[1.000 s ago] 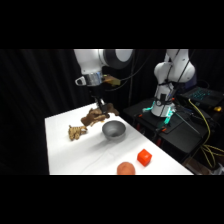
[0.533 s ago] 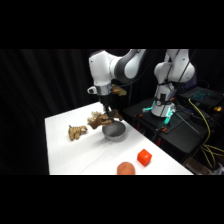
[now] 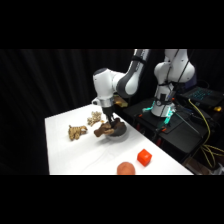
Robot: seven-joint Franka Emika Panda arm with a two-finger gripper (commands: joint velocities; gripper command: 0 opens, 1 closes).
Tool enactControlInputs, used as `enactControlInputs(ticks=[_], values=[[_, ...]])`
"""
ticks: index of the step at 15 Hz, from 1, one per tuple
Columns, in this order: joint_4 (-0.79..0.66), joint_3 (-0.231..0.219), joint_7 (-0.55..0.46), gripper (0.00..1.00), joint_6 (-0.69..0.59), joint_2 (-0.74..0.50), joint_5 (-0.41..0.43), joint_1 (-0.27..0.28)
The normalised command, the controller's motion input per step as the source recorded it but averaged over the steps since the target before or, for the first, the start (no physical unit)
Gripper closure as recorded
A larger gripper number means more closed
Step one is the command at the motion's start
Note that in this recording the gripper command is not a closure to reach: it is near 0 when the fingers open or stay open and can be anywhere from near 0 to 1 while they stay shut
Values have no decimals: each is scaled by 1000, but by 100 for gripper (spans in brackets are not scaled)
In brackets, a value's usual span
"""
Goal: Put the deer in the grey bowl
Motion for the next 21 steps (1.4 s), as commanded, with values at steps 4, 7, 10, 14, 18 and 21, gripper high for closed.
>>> enactControlInputs(ticks=[4, 7, 10, 14, 18, 21], values=[[96, -97, 164, 0, -206, -121, -58, 25], [58, -66, 56, 0, -530, -404, -84, 11], [81, -42, 23, 0, -544, -401, -99, -6], [205, -59, -51, 0, -587, -398, -130, -54], [308, -56, -196, 0, -382, -227, 1, -67], [281, -38, -216, 0, -14, 81, 147, -24]])
